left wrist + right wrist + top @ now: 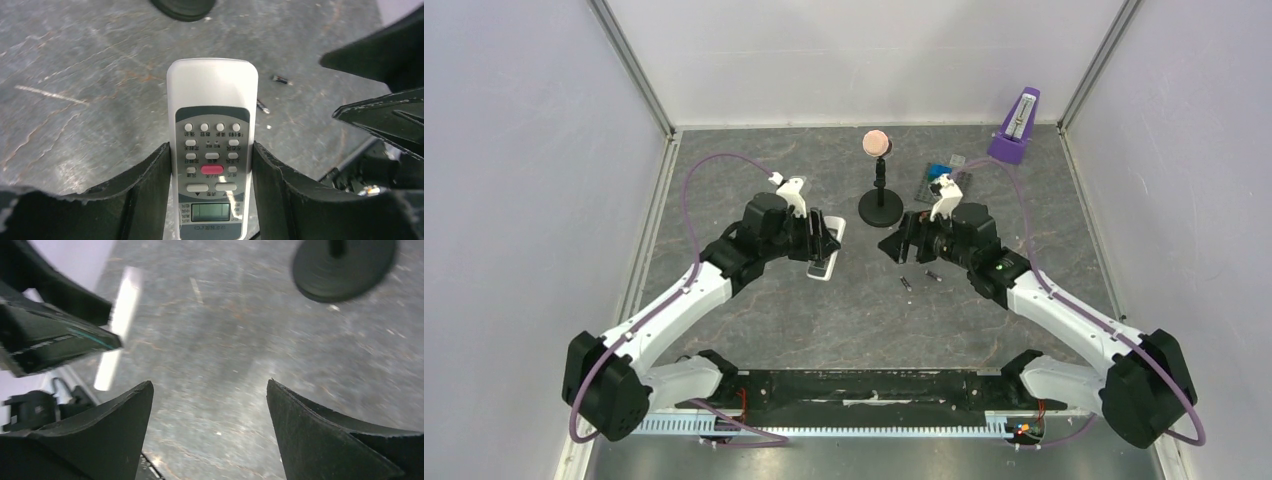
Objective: Load the batteries into the remote control
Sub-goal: Pick up the remote control from the center of the board, then turn over the remote control, then remove the battery cover from the remote control.
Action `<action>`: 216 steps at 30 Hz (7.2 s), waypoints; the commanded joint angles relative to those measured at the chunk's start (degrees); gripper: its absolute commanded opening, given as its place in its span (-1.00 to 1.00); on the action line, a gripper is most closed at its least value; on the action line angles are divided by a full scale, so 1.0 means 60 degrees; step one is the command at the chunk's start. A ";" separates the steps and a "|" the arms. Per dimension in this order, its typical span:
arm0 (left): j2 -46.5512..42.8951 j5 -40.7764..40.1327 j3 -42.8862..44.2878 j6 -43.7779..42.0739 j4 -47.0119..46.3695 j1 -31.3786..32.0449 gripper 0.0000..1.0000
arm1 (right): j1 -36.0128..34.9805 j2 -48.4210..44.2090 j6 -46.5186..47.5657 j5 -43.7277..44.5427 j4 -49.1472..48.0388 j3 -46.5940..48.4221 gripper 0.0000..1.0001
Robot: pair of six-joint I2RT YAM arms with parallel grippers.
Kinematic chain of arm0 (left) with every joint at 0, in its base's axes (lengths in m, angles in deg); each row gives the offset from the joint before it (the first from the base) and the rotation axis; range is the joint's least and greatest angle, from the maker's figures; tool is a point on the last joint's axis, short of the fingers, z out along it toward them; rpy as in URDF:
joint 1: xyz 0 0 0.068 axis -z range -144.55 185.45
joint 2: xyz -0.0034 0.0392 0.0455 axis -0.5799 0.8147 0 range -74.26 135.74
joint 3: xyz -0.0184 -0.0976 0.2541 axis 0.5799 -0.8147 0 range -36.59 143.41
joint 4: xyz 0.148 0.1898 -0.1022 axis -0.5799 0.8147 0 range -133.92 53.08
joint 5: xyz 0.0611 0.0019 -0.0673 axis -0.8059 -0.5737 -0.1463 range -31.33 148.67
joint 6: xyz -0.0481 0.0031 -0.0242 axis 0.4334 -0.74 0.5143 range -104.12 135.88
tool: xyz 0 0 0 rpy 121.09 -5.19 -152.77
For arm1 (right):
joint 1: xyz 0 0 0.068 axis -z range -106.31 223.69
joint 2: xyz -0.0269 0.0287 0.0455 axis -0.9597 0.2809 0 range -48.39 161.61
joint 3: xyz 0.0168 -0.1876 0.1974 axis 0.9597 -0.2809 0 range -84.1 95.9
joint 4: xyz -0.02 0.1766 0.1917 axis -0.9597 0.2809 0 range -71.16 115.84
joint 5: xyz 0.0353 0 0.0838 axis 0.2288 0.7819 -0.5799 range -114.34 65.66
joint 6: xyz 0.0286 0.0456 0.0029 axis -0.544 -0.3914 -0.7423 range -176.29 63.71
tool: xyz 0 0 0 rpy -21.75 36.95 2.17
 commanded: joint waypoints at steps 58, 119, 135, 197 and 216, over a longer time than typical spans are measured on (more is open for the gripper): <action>-0.4796 0.4359 -0.2344 -0.9228 -0.2621 0.0148 0.61 | -0.2076 0.1032 -1.0948 0.2226 0.1080 0.2542 -0.52; -0.2255 0.4120 0.0874 0.2758 0.0260 0.0719 -0.96 | -0.0275 -0.0832 0.0125 -0.3650 0.0299 0.2138 0.90; -0.1477 0.8007 -0.0245 0.5426 -0.4059 -0.0527 -0.96 | -0.0275 -0.1422 -0.3341 -0.4251 -0.3292 -0.0297 0.55; -0.1890 1.0166 0.0819 0.3269 -0.1195 -0.1738 -0.96 | -0.0259 -0.0687 -0.4318 -0.5224 -0.5774 -0.1289 -0.70; -0.1296 0.7364 0.1616 0.0337 0.2799 -0.1754 -0.96 | -0.0275 0.0296 -0.3776 -0.3482 -0.3480 -0.0016 -0.45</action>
